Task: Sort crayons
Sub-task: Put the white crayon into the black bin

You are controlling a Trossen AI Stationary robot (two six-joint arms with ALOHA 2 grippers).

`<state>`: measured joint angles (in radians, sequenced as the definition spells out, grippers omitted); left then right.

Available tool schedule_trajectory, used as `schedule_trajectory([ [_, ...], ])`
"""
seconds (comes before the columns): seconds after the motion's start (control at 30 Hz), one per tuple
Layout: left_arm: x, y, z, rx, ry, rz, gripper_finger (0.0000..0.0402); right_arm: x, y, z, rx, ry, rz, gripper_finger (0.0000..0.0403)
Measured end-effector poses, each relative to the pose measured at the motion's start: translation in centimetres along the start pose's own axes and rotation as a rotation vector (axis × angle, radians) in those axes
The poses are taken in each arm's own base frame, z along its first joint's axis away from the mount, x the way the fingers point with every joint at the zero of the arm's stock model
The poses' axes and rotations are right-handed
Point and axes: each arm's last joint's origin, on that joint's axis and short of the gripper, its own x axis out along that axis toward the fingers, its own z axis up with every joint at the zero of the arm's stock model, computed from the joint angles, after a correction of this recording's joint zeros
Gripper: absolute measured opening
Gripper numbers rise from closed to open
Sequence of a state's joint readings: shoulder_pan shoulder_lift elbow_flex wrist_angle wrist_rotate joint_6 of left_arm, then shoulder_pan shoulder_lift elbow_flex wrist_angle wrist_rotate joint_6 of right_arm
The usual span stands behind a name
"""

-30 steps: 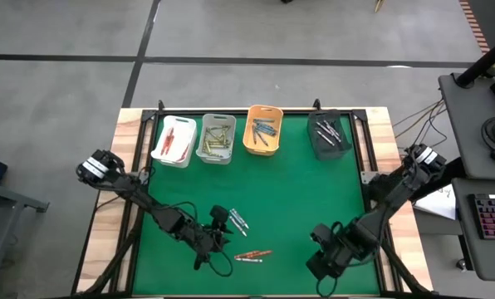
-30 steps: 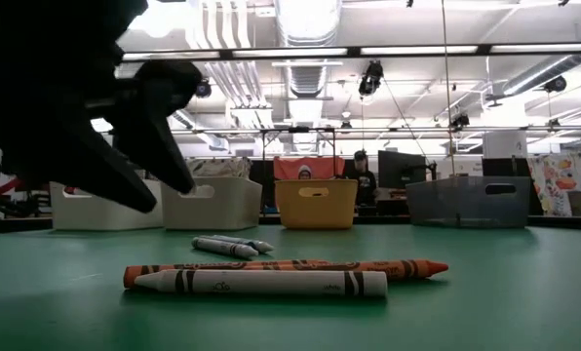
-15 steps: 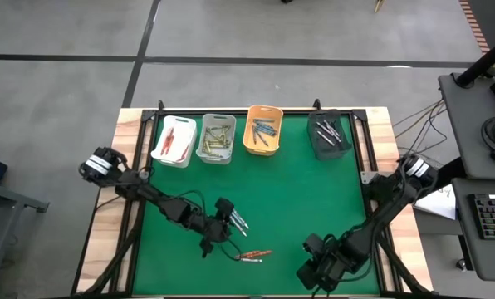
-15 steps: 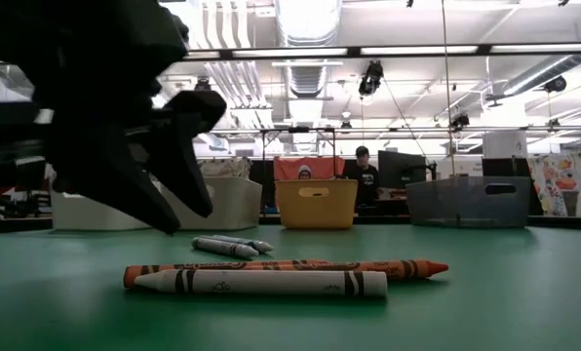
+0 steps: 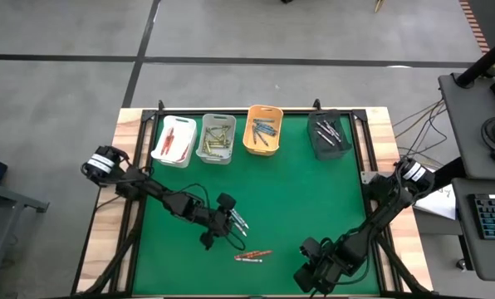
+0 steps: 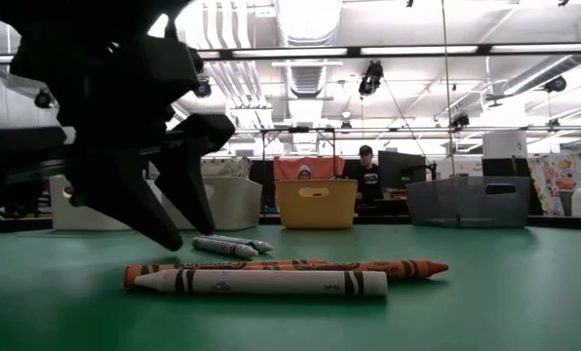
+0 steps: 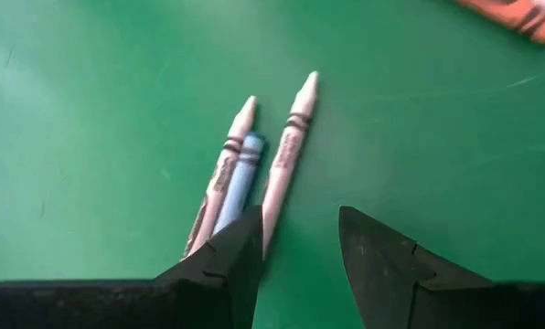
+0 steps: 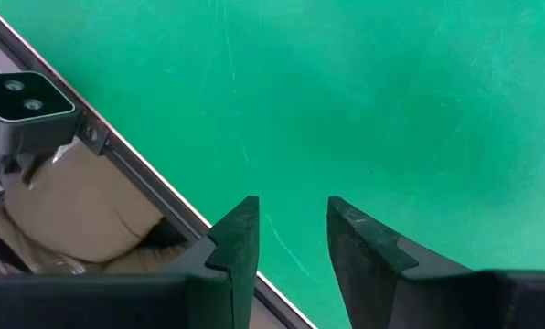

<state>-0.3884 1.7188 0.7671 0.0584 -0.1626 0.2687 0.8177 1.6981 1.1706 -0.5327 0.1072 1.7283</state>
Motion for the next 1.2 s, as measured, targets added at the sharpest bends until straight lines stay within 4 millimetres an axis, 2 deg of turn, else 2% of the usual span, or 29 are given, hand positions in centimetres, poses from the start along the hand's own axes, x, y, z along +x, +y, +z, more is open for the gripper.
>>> schedule_trajectory([
  [0.27,1.3,-0.2,-0.6,-0.006,0.031,-0.004,0.0128,0.0,0.0,0.0,0.000,-0.001,0.000,0.0112],
  [0.47,1.4,-0.3,-0.7,-0.027,0.033,-0.025,0.0120,0.0,0.0,0.0,0.000,-0.001,0.000,0.0113],
  [0.63,1.4,-0.4,-0.9,-0.041,0.058,-0.036,0.0089,0.0,0.0,0.0,0.000,-0.001,0.000,0.0111],
  [0.93,1.4,-0.7,-1.0,-0.062,0.068,-0.046,0.0008,0.0,0.0,0.0,-0.014,-0.001,0.000,0.0111],
  [1.2,0.3,-1.9,-0.1,-0.073,0.024,-0.036,0.0002,0.0,0.7,0.5,-0.139,-0.101,0.074,0.0105],
])
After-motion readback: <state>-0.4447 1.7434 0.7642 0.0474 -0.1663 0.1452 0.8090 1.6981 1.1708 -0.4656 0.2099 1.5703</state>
